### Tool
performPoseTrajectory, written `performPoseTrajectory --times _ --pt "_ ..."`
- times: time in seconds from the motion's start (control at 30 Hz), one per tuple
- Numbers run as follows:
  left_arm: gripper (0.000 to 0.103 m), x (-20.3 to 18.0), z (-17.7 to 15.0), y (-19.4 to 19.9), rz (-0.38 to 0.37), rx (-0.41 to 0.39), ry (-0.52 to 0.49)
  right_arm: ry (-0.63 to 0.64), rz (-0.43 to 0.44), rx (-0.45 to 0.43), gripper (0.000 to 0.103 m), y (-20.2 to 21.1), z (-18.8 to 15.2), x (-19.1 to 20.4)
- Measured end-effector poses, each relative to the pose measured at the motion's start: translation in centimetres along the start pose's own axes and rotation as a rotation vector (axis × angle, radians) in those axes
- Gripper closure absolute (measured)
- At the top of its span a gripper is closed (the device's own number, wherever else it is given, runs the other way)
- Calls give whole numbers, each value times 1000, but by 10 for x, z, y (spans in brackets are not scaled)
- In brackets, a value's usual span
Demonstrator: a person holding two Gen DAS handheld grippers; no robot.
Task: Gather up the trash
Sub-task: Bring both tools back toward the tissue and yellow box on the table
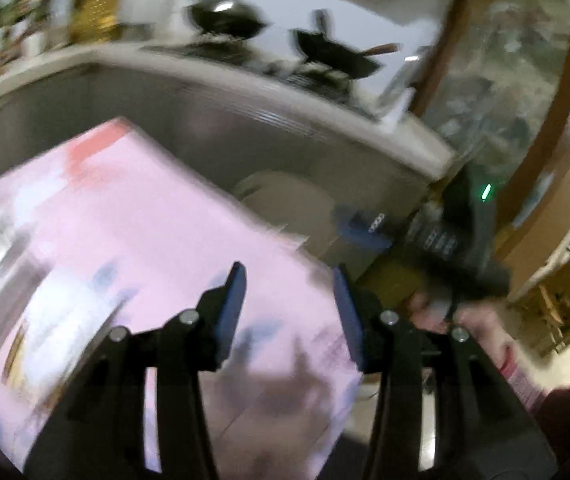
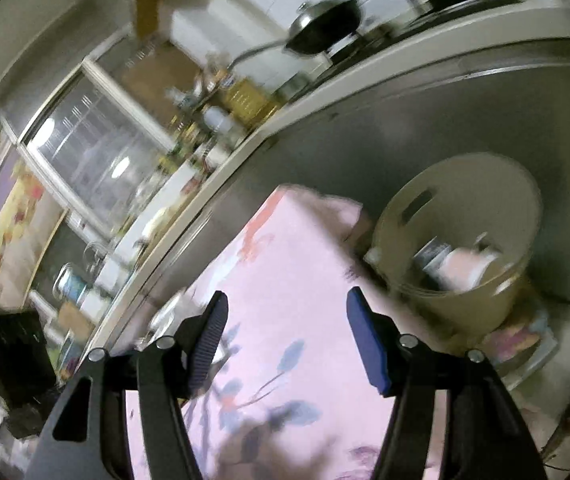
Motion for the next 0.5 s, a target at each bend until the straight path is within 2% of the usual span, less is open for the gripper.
performPoseTrajectory --times 0.17,0.27,0.33,0.43,0.5 --pt "60 96 -95 44 91 25 257 65 38 131 43 -48 -18 42" --pt "60 142 -134 68 141 8 406 87 72 224 46 -85 -25 63" --pt "60 159 -149 81 125 -21 475 74 81 279 50 -110 -24 71" --pt "60 170 -160 95 123 -66 500 21 104 356 50 -148 -21 77" --pt "60 168 -159 96 151 -76 484 2 111 401 50 -166 -22 82"
Point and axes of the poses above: each gripper's, at about its wrist camera, not at the fingertips, and y roughly against the way its jaws point, x to its left, z to its top, the point moved 2 cm from there along -y, roughly the way its jaws point, and after that the axes turned 15 degrees about x, right-handed, at the moved point
